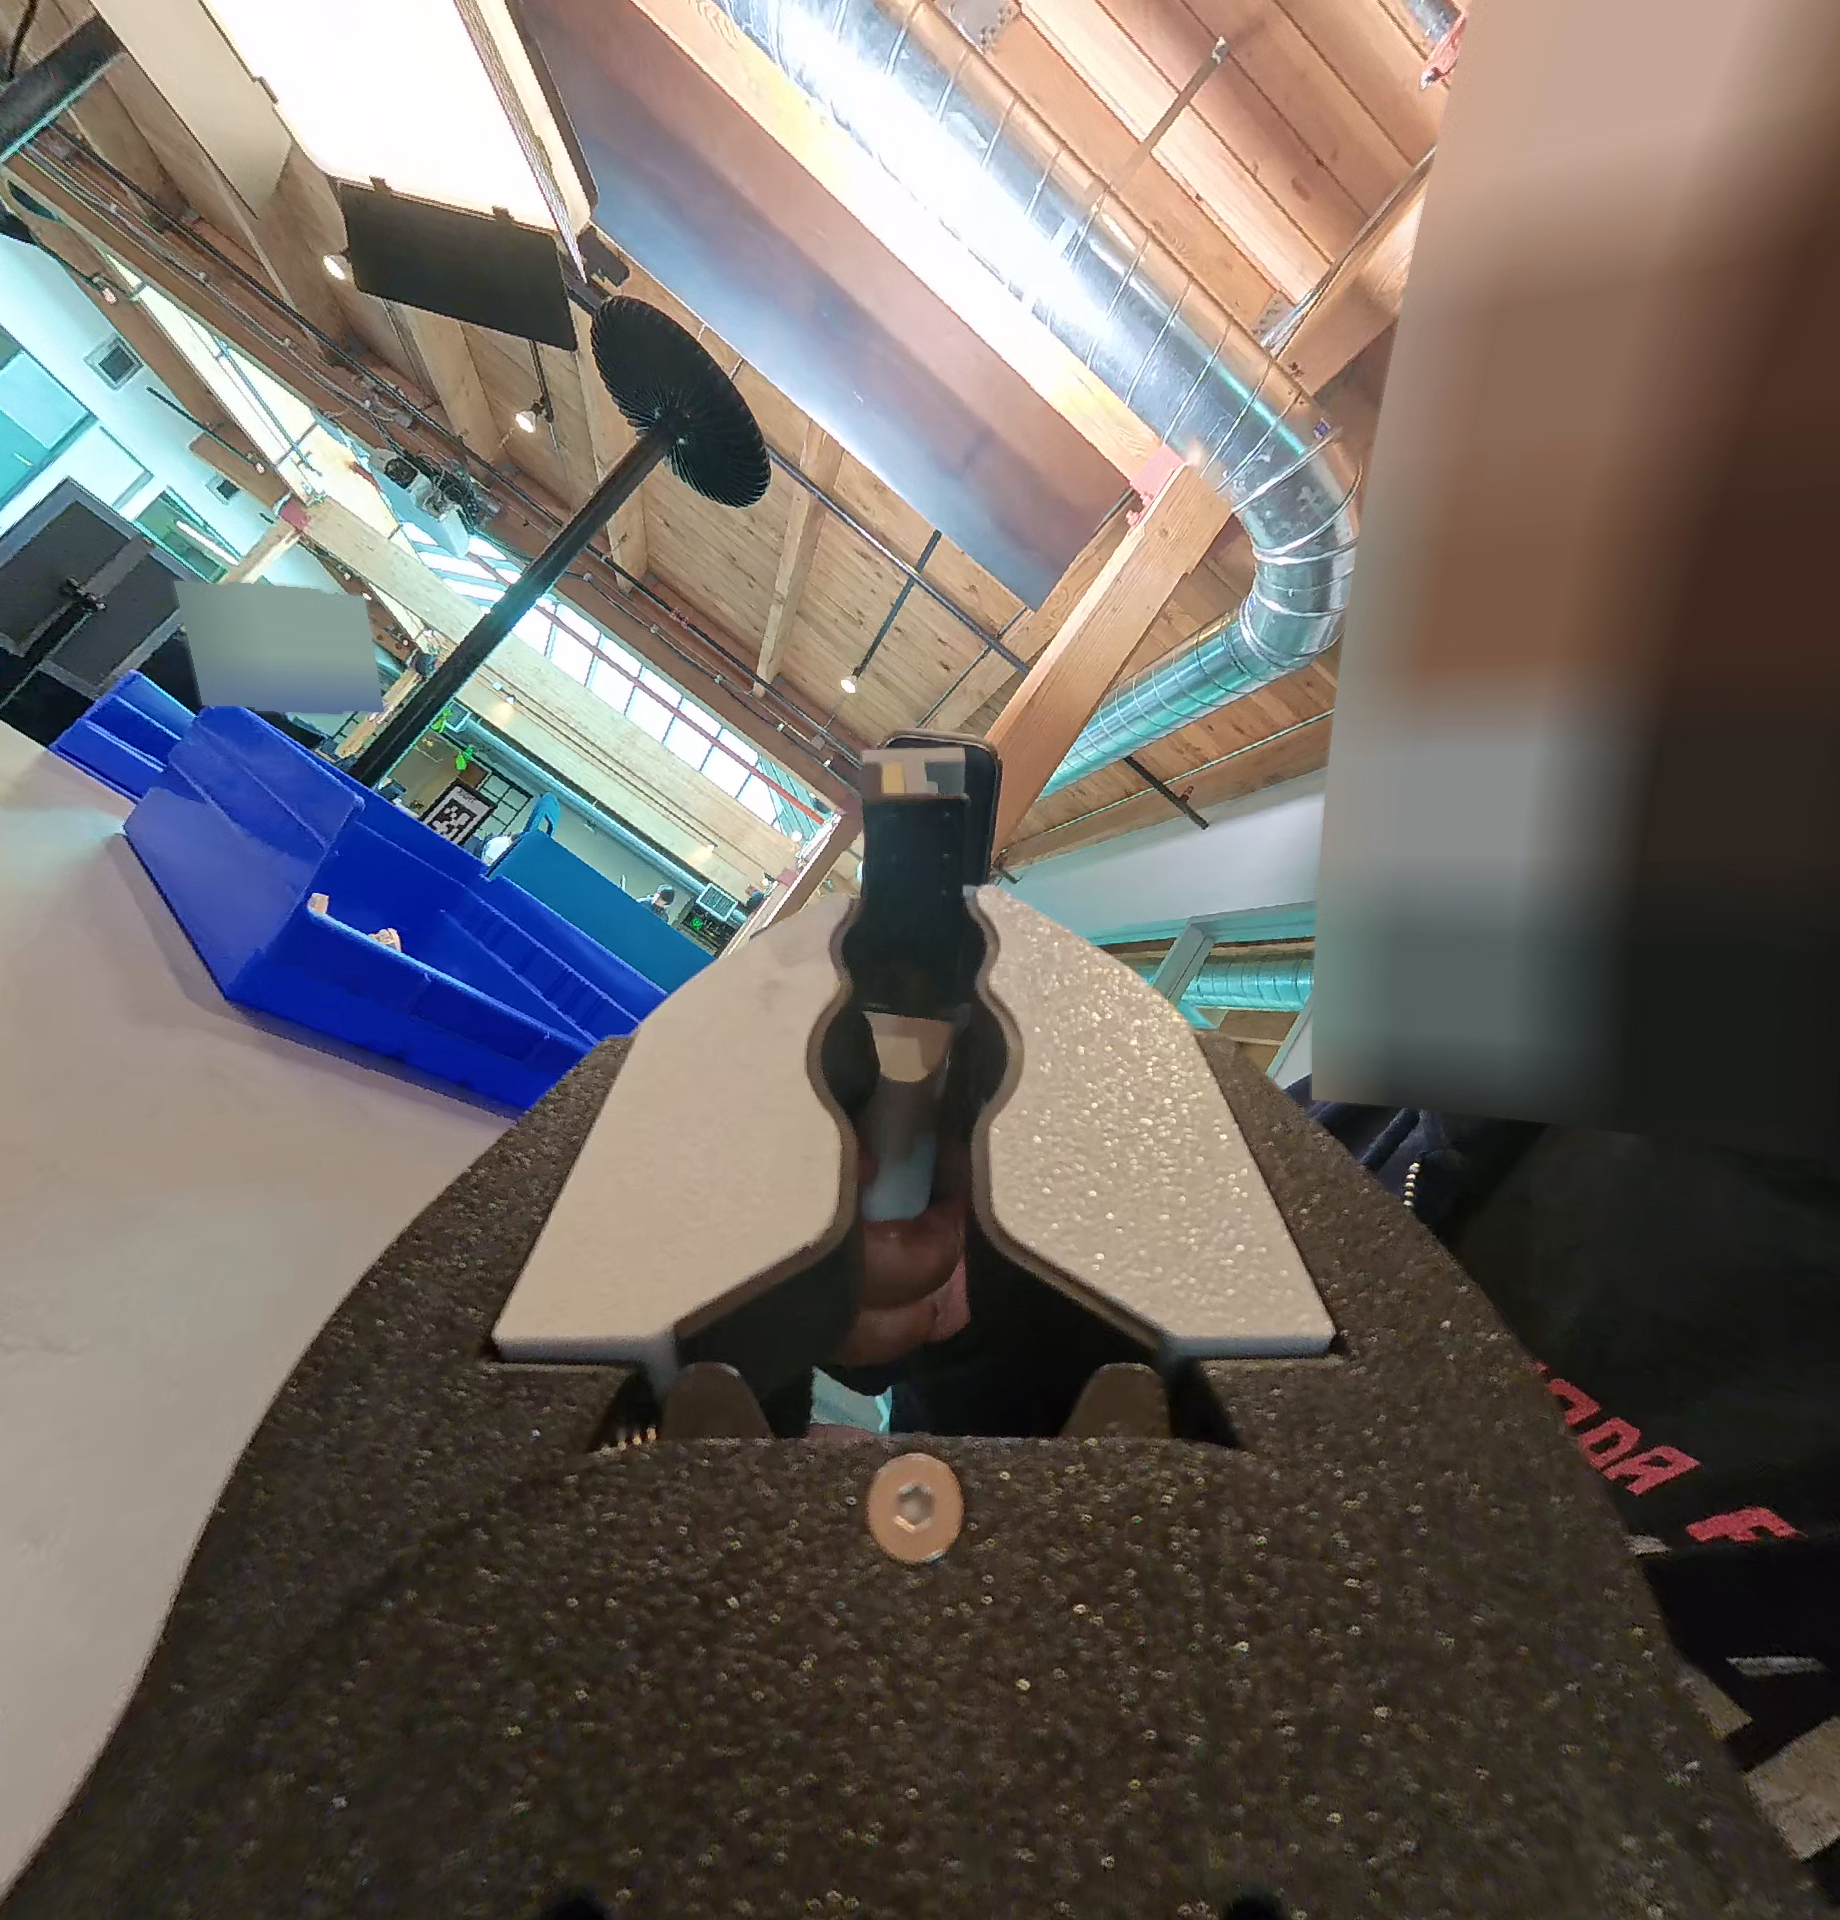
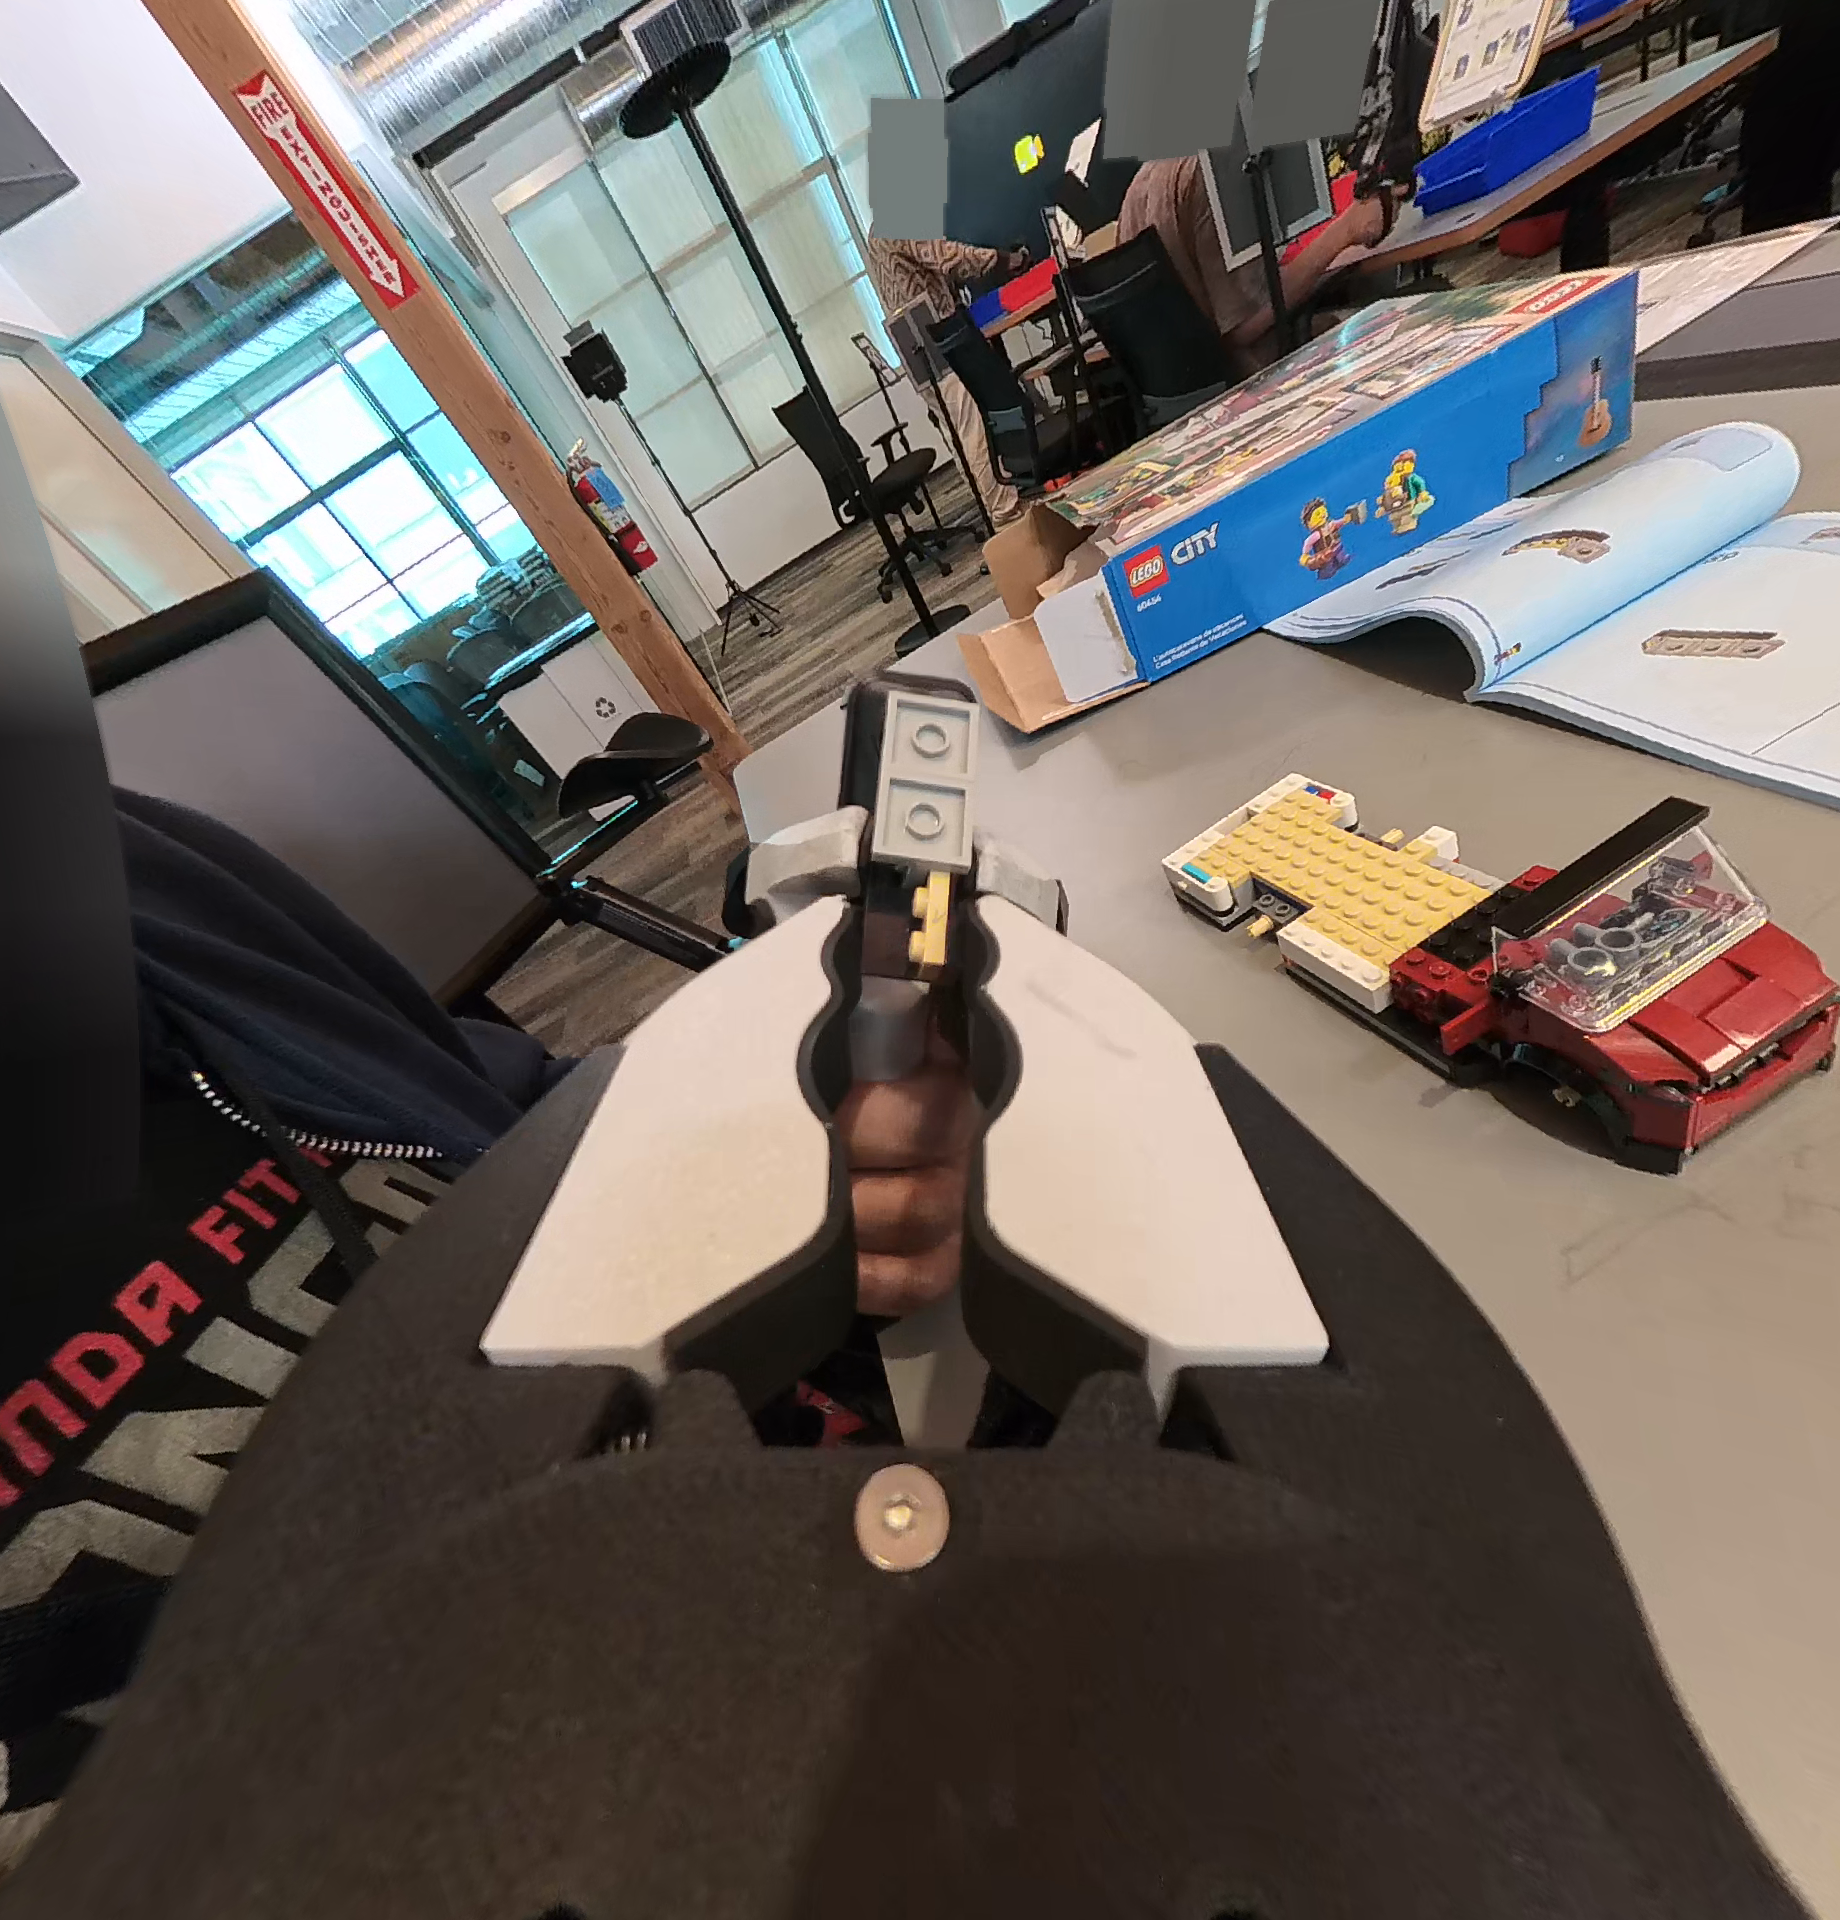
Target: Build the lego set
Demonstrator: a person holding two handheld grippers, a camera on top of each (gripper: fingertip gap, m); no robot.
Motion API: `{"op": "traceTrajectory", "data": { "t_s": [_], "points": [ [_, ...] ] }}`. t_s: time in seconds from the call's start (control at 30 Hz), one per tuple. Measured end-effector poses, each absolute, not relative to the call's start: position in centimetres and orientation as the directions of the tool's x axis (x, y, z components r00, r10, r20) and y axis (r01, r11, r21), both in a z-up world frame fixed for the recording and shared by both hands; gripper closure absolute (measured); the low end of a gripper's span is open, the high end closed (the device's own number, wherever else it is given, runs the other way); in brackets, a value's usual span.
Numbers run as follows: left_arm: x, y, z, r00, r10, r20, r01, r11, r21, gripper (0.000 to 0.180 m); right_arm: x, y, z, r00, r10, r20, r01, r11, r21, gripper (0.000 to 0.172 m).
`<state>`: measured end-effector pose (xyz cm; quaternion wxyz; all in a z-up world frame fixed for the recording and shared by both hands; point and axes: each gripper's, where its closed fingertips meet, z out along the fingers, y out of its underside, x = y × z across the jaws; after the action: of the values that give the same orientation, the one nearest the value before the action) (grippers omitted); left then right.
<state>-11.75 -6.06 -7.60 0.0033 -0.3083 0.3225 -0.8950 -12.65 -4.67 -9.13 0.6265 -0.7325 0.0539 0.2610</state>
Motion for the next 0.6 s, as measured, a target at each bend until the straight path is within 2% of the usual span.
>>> {"op": "traceTrajectory", "data": {
  "t_s": [0.3,0.47,0.6],
  "points": [
    [-11.7,-5.8,-7.6,-0.806,-0.185,0.562,-0.202,-0.807,-0.555,0.164,-12.6,-4.5,-9.0,0.853,0.244,-0.46,-0.423,-0.191,-0.886,0.154],
    [-12.0,-5.9,-7.5,-0.821,-0.197,0.537,-0.187,-0.795,-0.577,0.164,-13.1,-4.7,-8.9,0.863,0.258,-0.435,-0.393,-0.199,-0.898,0.154],
    [-11.9,-5.3,-7.5,-0.816,-0.187,0.547,-0.182,-0.815,-0.55,0.164,-12.4,-6.2,-9.8,0.903,0.218,-0.369,-0.315,-0.247,-0.917,0.143]
  ]
}}
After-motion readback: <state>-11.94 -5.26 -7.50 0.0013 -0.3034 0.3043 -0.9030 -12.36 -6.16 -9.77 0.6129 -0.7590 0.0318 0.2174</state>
